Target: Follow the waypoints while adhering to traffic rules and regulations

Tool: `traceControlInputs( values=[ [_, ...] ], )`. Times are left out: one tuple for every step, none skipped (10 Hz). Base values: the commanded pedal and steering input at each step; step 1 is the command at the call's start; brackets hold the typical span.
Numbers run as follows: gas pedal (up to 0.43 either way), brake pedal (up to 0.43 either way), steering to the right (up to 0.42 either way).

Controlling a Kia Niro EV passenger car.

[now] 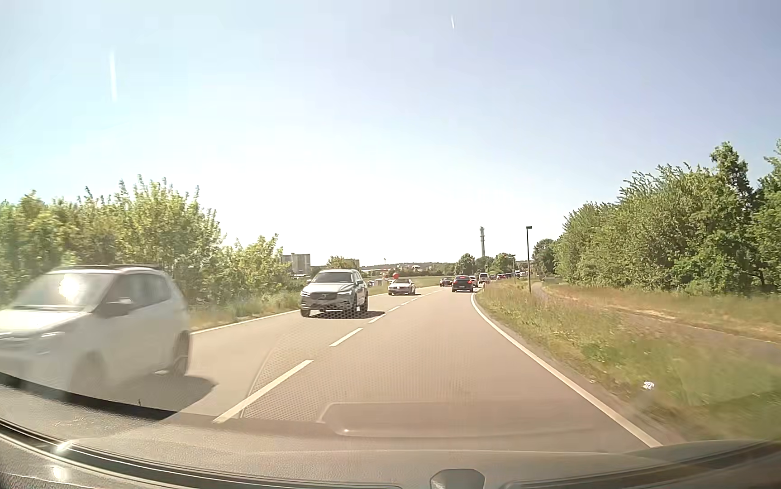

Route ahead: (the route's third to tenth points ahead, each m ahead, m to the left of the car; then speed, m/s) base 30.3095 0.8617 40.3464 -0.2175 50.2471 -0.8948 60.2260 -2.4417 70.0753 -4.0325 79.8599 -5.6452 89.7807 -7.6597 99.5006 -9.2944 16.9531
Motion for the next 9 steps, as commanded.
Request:
traceControlInputs(
  values=[
    [0.0,0.03,0.013],
    [0.0,0.03,0.012],
    [0.0,0.03,0.013],
    [0.0,0.03,0.013],
    [0.0,0.03,0.013],
    [0.0,0.03,0.013],
    [0.0,0.037,0.013],
    [0.0,0.049,0.013],
    [0.0,0.055,0.013]
  ],
)
